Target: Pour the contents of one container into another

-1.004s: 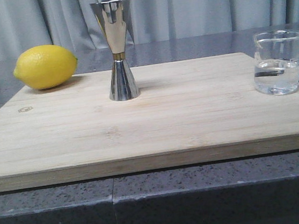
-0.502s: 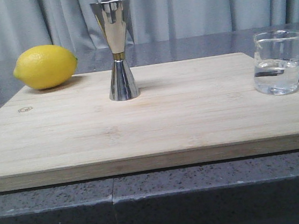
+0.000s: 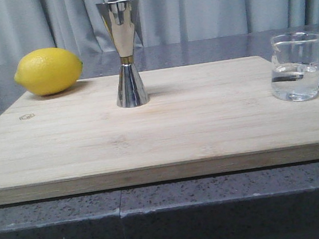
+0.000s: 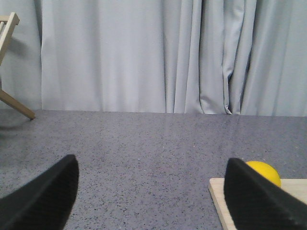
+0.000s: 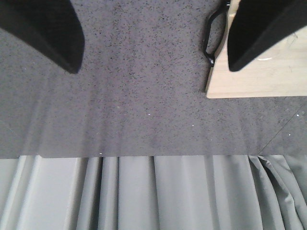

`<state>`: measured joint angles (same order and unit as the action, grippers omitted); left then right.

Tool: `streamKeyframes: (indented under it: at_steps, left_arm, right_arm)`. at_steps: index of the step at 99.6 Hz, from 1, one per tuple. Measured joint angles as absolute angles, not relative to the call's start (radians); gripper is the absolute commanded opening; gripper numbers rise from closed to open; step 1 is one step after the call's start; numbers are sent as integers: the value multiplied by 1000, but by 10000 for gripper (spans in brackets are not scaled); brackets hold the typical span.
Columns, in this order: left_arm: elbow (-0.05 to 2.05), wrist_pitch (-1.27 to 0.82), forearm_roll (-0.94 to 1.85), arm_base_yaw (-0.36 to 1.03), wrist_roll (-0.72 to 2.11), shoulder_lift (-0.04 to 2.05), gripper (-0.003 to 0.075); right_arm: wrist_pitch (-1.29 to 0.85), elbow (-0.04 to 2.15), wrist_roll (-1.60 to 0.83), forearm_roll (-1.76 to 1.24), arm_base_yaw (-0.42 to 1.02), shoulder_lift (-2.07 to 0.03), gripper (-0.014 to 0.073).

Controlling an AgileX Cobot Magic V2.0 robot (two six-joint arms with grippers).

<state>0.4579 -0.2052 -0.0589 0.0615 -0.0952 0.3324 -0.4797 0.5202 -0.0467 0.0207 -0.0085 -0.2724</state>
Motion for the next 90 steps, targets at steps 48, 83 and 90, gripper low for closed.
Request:
streamKeyframes:
  at_steps: [48,83,90]
  left_arm:
    - [623,-481,-35,61,-28,505,629]
    - [790,-765,414,61,505,794,629]
    - [797,-814,533,61,646,850,629]
  right_arm:
    - [-572,580,-47,0,-8,-299,650]
    - [-626,588,-47,-11,-8,-357,650]
    - [-626,588,-47,-12,-8,-359,650]
